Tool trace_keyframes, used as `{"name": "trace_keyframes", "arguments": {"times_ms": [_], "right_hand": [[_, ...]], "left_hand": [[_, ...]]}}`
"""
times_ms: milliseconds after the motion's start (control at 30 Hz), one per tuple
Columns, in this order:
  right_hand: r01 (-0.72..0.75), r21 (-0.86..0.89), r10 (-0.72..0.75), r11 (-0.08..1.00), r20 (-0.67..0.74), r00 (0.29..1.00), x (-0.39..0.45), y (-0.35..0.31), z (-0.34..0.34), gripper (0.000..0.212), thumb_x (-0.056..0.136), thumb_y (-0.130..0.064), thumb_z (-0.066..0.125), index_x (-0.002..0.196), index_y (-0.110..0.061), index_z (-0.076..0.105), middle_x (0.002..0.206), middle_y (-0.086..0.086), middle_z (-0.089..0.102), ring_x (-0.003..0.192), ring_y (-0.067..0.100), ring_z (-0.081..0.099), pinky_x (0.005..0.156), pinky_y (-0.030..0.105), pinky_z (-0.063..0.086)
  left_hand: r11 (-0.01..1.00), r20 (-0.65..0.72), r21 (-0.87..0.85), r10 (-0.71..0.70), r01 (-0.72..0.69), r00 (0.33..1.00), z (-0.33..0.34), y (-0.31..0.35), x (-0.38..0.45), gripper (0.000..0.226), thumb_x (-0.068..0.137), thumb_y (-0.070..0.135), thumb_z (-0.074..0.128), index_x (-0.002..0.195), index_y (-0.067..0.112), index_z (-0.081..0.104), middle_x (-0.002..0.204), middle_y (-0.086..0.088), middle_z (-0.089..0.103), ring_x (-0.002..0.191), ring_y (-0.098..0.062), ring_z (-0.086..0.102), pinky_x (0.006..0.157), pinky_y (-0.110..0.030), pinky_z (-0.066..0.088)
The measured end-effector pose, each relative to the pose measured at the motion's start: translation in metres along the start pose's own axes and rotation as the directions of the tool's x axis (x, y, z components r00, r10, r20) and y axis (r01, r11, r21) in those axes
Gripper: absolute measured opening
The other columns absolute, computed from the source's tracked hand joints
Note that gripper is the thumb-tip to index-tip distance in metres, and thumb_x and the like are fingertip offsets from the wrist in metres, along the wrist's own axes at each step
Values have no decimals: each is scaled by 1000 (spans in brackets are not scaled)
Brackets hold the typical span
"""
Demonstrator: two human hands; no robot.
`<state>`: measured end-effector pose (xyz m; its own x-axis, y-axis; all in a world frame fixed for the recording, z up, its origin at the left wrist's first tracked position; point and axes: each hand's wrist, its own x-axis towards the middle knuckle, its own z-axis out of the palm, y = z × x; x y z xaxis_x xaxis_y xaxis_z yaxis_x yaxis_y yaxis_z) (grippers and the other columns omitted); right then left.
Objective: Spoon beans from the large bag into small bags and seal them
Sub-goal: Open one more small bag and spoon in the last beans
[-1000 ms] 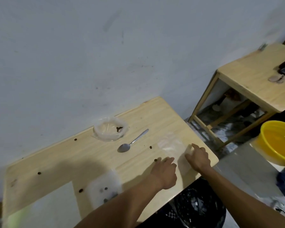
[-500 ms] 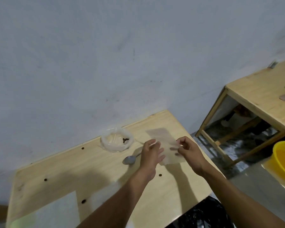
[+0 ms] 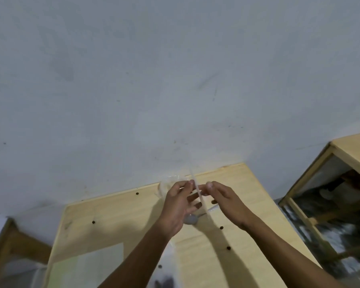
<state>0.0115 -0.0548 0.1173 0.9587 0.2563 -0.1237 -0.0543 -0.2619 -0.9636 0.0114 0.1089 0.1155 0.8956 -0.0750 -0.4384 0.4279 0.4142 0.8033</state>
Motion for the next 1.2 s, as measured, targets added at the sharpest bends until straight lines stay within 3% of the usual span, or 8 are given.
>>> {"name": "trace_keyframes", "arguments": {"times_ms": [67, 233, 433, 600, 733, 933, 1100, 1200], "right_hand": [[-49, 108, 50, 993, -7, 999, 7, -11, 8, 42, 94, -51, 48, 96, -14, 67, 107, -9, 73, 99, 10, 68, 82, 30, 51], [-63, 202, 56, 977, 42, 998, 15, -20, 21, 31, 91, -37, 64, 98, -7, 67, 102, 6, 73, 92, 16, 70, 78, 30, 51], [-62, 175, 48, 983, 79, 996, 18, -19, 31, 25, 90, -37, 66, 101, -15, 70, 107, 4, 73, 97, 15, 69, 76, 25, 52], [-63, 178, 51, 982, 75, 996, 20, -18, 36, 16, 90, -24, 68, 97, -11, 69, 92, -3, 73, 86, 8, 65, 70, 20, 51], [-47, 158, 35, 986, 79, 996, 22, -16, 36, 18, 90, -26, 68, 99, -10, 69, 102, 6, 74, 84, 10, 64, 75, 27, 51], [-3, 31, 1, 1000, 71, 997, 28, -10, 39, 10, 91, -19, 68, 84, -13, 69, 103, 1, 74, 81, 10, 63, 79, 25, 51], [64, -179, -75, 982, -57, 996, 29, -8, 47, 12, 85, -12, 64, 76, -13, 57, 88, 0, 72, 81, 15, 67, 73, 30, 53], [146, -354, -175, 924, -53, 983, 26, -1, 56, 16, 88, -18, 56, 78, -24, 46, 82, -4, 68, 78, 11, 63, 69, 33, 50]], "left_hand": [[991, -3, 114, 74, -73, 997, -6, 2, -4, 21, 95, 19, 64, 111, 8, 58, 114, -15, 71, 100, -30, 72, 89, -47, 56], [961, -27, 221, 176, -166, 984, -18, 7, -10, 24, 89, 19, 72, 111, 13, 64, 113, -7, 67, 86, -7, 73, 63, -18, 54], [976, -50, 172, 146, -135, 988, -31, 17, -11, 8, 94, 14, 64, 96, 10, 71, 103, -13, 73, 90, -23, 74, 80, -43, 60], [980, -44, 163, 123, -114, 991, -37, 21, -13, 5, 93, 14, 65, 91, 10, 67, 103, -11, 74, 84, -20, 74, 76, -38, 59], [986, -31, 132, 103, -98, 994, -38, 23, -14, 14, 92, 23, 68, 92, 9, 66, 103, -12, 75, 96, -28, 74, 81, -42, 60], [974, -52, 202, 120, -107, 991, -43, 20, -9, 8, 92, 15, 68, 87, 9, 67, 97, -7, 75, 91, -24, 74, 78, -39, 61], [891, -104, 423, 226, -162, 969, -41, 13, -2, 10, 90, 12, 59, 84, 6, 64, 97, -14, 71, 83, -30, 74, 78, -44, 62], [915, -126, 381, 197, -136, 972, -35, 11, 0, 12, 89, 6, 57, 79, 4, 63, 89, -12, 73, 85, -31, 74, 79, -43, 62]]}}
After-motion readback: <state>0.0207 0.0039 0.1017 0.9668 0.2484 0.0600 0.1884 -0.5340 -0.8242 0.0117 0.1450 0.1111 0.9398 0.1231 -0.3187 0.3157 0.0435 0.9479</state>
